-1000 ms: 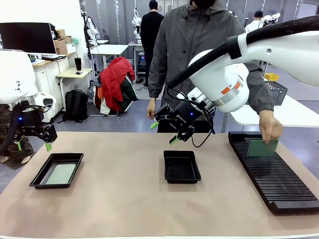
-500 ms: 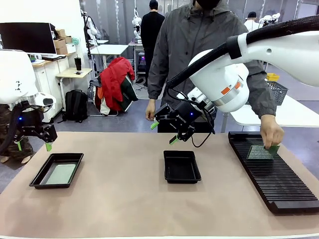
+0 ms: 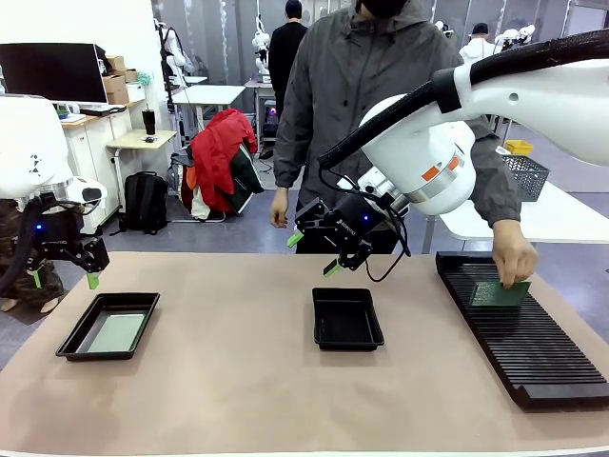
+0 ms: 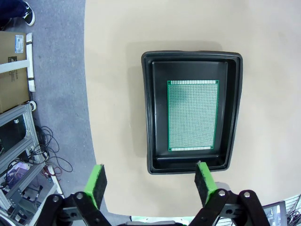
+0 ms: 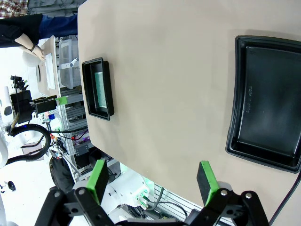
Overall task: Inspect and transfer BCBs to ESD trays.
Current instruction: Pick up the Blank PCB from the PCB Rack and place it in the right ESD tray.
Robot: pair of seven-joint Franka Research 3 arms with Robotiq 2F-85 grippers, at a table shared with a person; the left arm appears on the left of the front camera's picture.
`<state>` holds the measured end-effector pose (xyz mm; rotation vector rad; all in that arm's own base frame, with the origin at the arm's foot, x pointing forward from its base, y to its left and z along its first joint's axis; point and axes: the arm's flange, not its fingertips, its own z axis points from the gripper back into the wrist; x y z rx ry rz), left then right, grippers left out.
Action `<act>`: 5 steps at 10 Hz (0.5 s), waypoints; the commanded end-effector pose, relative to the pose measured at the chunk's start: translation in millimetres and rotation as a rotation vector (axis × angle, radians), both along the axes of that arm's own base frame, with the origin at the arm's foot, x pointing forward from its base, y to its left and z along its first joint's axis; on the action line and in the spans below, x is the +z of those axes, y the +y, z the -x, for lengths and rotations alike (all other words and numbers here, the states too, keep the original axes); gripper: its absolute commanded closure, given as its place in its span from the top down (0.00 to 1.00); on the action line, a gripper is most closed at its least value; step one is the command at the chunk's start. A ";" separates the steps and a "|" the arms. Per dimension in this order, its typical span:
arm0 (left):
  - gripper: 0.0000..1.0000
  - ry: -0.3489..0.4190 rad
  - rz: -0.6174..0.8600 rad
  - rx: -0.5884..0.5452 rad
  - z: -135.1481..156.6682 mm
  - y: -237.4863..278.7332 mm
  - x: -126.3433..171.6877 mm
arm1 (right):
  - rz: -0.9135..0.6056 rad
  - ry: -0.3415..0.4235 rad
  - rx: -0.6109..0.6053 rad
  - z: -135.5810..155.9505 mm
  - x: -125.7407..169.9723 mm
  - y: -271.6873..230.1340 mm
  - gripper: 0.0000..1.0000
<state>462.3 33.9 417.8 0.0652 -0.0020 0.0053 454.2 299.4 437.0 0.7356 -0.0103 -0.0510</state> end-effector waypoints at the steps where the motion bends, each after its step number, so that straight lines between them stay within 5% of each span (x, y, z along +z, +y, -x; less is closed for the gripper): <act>1: 1.00 0.002 0.000 0.002 -0.4 0.7 -1.1 | 0.005 0.000 0.001 -0.2 0.5 0.8 1.00; 5: 1.00 0.002 0.000 0.002 -0.4 0.7 -1.1 | 0.005 0.000 0.001 -0.2 0.5 0.8 1.00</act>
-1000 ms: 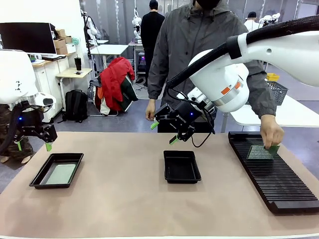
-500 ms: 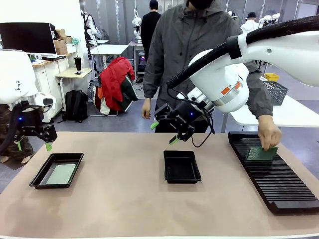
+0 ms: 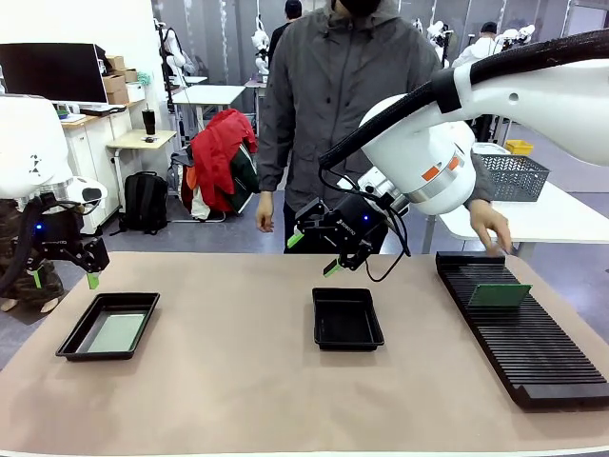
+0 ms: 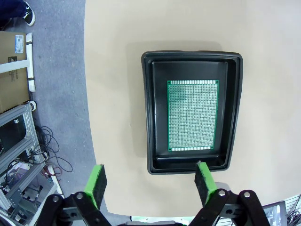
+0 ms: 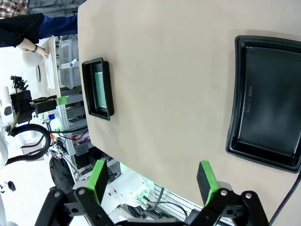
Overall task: Inspect and transfer BCBs to ESD trays.
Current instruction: Pick up the Blank PCB from the PCB Rack and place it in the right ESD tray.
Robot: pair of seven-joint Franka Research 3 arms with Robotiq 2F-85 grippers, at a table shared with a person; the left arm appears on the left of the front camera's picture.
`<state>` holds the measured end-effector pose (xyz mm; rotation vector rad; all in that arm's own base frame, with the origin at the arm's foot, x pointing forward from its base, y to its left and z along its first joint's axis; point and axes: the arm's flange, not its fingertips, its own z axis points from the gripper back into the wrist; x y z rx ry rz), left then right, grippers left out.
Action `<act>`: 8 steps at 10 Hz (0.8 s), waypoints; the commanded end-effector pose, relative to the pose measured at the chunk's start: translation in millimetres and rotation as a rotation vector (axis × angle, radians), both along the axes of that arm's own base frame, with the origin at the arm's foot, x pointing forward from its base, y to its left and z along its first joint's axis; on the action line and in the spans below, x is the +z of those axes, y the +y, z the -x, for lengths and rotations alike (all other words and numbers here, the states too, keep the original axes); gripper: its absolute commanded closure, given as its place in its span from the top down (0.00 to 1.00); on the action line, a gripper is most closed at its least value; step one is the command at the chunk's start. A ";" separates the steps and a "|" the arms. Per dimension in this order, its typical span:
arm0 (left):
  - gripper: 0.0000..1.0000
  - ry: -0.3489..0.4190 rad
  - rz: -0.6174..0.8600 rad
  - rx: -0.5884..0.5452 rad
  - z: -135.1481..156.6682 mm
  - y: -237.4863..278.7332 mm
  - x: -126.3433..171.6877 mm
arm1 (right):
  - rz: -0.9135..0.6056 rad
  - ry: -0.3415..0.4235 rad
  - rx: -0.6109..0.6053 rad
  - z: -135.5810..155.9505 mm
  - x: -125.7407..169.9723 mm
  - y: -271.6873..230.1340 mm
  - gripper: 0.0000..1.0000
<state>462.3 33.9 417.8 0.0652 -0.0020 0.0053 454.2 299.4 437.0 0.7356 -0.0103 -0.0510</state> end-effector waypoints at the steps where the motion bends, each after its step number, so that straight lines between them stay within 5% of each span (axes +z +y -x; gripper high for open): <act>1: 1.00 0.002 0.000 0.002 -0.4 0.7 -1.1 | 0.005 0.000 0.001 -0.2 0.5 0.8 1.00; 8: 1.00 0.002 0.000 0.002 -0.4 0.7 -1.1 | 0.005 0.000 0.001 -0.2 0.5 0.8 1.00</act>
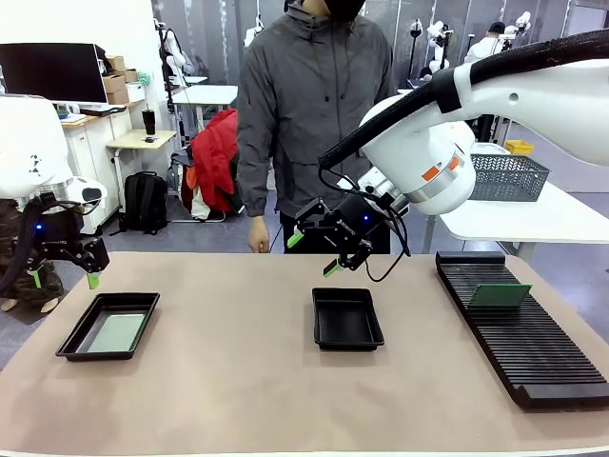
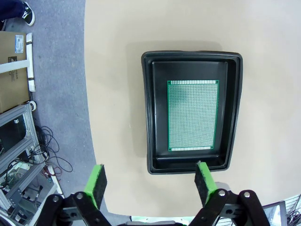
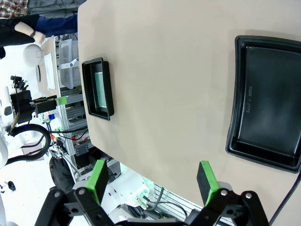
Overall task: Inspect and transfer BCBs to ESD trays.
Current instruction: Pick up the Blank PCB from the PCB Rack and place it in the right ESD tray.
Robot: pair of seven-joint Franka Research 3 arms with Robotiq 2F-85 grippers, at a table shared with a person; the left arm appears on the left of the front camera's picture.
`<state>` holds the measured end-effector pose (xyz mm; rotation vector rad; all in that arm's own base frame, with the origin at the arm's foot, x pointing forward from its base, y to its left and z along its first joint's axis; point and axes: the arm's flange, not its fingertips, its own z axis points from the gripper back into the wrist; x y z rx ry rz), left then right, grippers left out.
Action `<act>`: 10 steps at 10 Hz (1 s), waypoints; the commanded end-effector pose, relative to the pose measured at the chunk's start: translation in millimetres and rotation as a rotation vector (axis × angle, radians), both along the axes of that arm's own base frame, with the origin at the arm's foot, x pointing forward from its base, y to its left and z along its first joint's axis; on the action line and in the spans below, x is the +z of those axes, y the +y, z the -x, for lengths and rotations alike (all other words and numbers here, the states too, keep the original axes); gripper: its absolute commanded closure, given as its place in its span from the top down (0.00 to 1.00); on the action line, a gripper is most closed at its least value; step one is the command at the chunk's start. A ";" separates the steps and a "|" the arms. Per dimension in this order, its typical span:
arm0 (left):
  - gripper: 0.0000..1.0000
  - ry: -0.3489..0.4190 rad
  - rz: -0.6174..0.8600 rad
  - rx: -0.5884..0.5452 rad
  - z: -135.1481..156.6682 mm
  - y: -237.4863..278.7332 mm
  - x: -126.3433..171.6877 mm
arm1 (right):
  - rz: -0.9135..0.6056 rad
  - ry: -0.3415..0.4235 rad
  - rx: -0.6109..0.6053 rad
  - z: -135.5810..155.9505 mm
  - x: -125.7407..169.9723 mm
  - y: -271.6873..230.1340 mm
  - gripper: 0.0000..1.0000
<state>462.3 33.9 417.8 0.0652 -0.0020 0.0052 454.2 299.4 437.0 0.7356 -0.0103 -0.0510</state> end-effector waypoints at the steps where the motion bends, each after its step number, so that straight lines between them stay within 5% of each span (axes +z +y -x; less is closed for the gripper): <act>1: 1.00 0.002 0.000 0.002 -0.4 0.7 -1.1 | 0.005 0.000 0.001 -0.2 0.5 0.8 1.00; 6: 1.00 0.002 0.000 0.002 -0.4 0.7 -1.1 | 0.068 -0.114 0.201 17.8 29.0 -51.8 1.00; 10: 1.00 0.002 0.000 0.002 -0.4 0.7 -1.1 | 0.172 -0.272 0.391 20.6 89.2 -132.5 1.00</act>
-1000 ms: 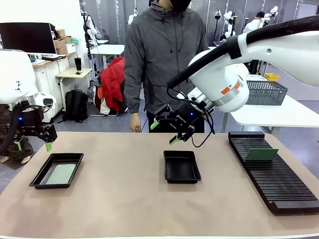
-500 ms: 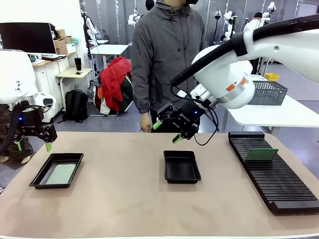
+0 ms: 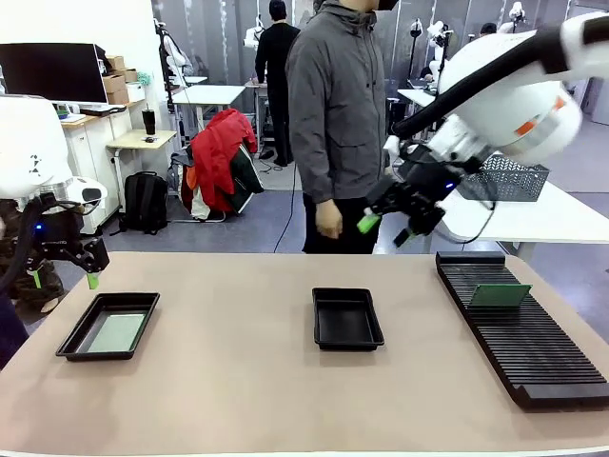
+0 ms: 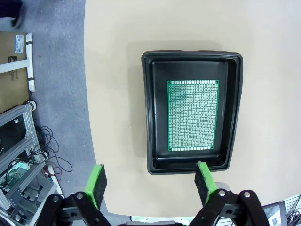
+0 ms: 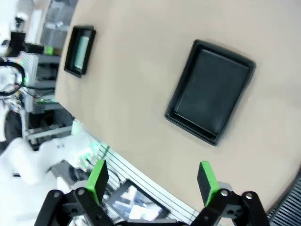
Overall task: Inspect and transfer BCBs to ESD trays.
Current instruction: Pick up the Blank PCB from the PCB Rack and place it in the right ESD tray.
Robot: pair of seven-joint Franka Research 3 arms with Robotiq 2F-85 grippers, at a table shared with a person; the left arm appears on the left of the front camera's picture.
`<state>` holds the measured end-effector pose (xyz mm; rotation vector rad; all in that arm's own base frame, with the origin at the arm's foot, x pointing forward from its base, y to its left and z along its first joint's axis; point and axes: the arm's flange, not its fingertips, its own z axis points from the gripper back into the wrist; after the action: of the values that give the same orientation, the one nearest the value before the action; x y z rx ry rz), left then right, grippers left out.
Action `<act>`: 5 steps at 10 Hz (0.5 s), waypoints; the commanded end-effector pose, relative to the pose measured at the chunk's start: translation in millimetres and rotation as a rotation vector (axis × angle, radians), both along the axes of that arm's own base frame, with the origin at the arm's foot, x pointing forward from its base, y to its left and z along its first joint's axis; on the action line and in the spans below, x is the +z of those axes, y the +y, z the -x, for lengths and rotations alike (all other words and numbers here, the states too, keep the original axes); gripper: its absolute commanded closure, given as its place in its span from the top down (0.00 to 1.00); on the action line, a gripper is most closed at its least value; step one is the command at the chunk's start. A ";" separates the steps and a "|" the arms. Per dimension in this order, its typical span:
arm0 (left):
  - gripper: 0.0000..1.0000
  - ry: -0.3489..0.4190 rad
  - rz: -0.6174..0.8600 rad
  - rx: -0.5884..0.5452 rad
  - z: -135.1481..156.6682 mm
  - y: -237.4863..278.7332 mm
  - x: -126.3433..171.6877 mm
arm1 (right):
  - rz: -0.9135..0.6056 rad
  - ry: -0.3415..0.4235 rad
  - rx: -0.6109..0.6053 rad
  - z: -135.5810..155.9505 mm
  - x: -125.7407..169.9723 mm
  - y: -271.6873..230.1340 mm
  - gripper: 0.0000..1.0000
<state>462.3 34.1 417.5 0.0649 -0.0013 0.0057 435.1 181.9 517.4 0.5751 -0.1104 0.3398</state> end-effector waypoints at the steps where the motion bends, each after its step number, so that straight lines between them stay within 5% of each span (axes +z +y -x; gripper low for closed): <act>1: 1.00 0.002 0.000 0.002 -0.4 0.4 -0.8 | 0.064 -0.083 0.167 3.8 27.4 -35.9 1.00; 5: 1.00 0.002 0.000 0.002 -0.4 0.4 -0.8 | 0.253 -0.273 0.462 10.5 99.4 -118.1 1.00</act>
<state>462.4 34.1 417.4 0.0648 -0.0011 0.0056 419.4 75.3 609.9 0.3319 -0.1636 0.7834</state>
